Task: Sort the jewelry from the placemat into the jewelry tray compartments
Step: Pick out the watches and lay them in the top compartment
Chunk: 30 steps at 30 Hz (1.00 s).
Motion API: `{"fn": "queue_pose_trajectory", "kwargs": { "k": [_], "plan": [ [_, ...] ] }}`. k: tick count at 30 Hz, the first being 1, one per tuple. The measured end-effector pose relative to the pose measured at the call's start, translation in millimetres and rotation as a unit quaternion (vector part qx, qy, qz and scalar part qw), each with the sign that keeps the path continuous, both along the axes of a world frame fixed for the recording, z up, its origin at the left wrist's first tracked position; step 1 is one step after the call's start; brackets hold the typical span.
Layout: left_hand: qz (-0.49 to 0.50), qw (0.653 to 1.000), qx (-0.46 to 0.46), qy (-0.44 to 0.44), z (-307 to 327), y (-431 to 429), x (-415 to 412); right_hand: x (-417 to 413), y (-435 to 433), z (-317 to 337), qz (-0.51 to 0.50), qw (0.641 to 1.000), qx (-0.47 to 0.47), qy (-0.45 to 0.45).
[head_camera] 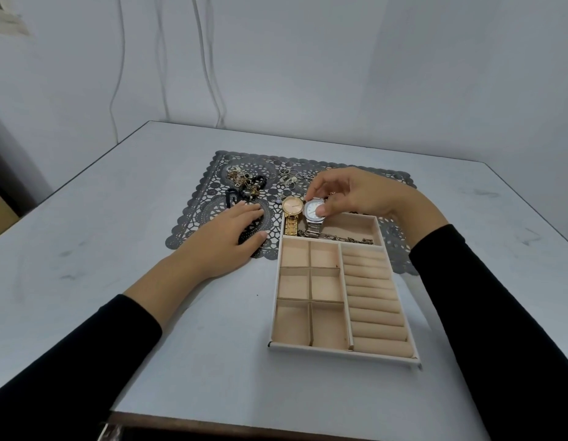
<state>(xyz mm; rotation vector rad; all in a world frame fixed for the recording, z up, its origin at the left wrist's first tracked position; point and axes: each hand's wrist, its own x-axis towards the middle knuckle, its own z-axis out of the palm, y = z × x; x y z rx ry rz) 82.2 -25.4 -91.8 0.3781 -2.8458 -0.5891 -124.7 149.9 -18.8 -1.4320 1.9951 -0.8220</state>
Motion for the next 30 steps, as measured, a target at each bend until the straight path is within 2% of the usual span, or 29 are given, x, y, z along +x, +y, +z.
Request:
{"fn": "queue_pose_trajectory", "kwargs": {
  "k": [3,12,30],
  "plan": [
    [0.000,1.000,0.001,-0.001,-0.6,-0.8,-0.2,1.3,0.1,-0.8,-0.007,0.999,-0.007,0.040],
    [0.001,1.000,0.006,0.003,-1.7,-1.1,-0.3,1.8,0.2,-5.3,-0.020,0.998,-0.036,0.043],
    [-0.003,1.000,-0.004,0.005,-4.0,-1.9,-2.0,0.4,1.9,-7.2,-0.033,0.998,-0.020,0.054]
  ]
}}
